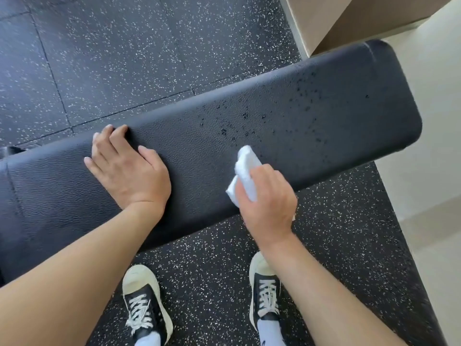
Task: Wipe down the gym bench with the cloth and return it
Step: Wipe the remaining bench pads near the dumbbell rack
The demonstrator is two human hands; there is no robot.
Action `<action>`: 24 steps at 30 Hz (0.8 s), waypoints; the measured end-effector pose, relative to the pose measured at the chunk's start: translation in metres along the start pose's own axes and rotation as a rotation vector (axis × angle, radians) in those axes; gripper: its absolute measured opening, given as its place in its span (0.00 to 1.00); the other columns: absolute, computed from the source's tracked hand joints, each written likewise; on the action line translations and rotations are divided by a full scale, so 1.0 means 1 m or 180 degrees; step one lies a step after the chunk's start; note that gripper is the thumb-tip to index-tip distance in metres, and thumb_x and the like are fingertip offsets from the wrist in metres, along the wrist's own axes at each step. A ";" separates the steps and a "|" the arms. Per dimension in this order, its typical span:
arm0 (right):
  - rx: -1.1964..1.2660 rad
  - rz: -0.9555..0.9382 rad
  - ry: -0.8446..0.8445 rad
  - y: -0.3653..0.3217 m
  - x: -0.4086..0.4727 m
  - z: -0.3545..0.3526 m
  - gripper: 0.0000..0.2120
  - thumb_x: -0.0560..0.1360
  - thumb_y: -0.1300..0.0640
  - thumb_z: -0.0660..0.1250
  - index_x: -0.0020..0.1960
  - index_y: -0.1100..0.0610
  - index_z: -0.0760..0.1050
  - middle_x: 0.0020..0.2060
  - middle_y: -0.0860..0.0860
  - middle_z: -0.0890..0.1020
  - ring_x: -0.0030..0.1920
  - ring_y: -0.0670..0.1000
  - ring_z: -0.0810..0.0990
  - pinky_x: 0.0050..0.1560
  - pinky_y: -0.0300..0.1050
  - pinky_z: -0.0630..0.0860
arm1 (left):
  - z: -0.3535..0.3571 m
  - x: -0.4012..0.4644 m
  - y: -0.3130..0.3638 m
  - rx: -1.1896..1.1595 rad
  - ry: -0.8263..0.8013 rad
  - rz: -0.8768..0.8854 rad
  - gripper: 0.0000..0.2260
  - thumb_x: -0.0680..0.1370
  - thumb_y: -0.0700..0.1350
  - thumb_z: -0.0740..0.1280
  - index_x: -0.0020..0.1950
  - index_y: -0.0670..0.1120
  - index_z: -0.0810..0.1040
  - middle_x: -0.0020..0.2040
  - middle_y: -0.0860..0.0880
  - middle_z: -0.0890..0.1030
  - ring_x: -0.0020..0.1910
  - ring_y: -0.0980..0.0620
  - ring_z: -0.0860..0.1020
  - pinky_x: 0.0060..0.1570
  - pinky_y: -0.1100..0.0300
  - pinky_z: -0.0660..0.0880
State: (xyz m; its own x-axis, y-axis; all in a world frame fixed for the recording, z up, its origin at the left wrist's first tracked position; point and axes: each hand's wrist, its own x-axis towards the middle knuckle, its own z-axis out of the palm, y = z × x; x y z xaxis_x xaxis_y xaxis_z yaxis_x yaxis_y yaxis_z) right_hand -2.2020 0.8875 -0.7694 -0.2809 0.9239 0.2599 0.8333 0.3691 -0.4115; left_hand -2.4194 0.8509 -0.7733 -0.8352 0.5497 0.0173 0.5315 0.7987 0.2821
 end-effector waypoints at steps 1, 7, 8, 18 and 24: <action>0.0083 -0.0241 -0.0066 -0.023 -0.013 0.008 0.10 0.76 0.52 0.68 0.42 0.57 0.73 0.36 0.52 0.75 0.33 0.56 0.71 0.31 0.51 0.68 | 0.000 0.000 -0.001 0.0030 0.0020 0.0003 0.23 0.80 0.48 0.57 0.75 0.46 0.67 0.78 0.44 0.66 0.80 0.40 0.61 0.80 0.37 0.52; 0.0506 -0.0824 -0.0337 -0.093 -0.047 0.039 0.11 0.78 0.52 0.70 0.47 0.53 0.67 0.38 0.51 0.76 0.34 0.54 0.71 0.32 0.52 0.67 | 0.003 0.004 0.000 0.0067 0.0088 0.0024 0.25 0.78 0.48 0.58 0.75 0.44 0.68 0.78 0.43 0.67 0.79 0.38 0.62 0.79 0.36 0.52; 0.0539 -0.0956 -0.0380 -0.085 -0.045 0.036 0.12 0.78 0.52 0.70 0.47 0.53 0.67 0.38 0.51 0.76 0.34 0.54 0.71 0.32 0.51 0.67 | 0.003 0.004 0.000 0.0074 0.0083 0.0025 0.25 0.78 0.48 0.58 0.75 0.44 0.68 0.78 0.43 0.67 0.79 0.37 0.62 0.79 0.36 0.52; 0.0076 -0.0502 -0.0120 0.012 0.032 0.009 0.11 0.75 0.56 0.70 0.37 0.59 0.74 0.31 0.52 0.70 0.30 0.55 0.68 0.29 0.52 0.70 | 0.006 0.002 0.001 0.0117 0.0072 0.0074 0.25 0.78 0.48 0.58 0.75 0.44 0.66 0.78 0.42 0.66 0.80 0.37 0.60 0.79 0.34 0.51; 0.0271 -0.1066 -0.0341 -0.048 0.124 0.061 0.08 0.73 0.52 0.70 0.45 0.56 0.78 0.35 0.52 0.75 0.34 0.56 0.74 0.31 0.50 0.70 | 0.007 0.003 0.002 0.0130 0.0078 0.0051 0.25 0.78 0.48 0.59 0.75 0.44 0.67 0.78 0.42 0.66 0.80 0.38 0.61 0.79 0.34 0.51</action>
State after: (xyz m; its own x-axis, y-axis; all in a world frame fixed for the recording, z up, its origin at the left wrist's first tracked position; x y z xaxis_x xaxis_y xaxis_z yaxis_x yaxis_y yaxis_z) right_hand -2.3055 0.9906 -0.7710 -0.5836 0.7540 0.3015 0.6452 0.6560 -0.3916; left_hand -2.4199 0.8559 -0.7790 -0.8295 0.5567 0.0451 0.5497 0.7995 0.2421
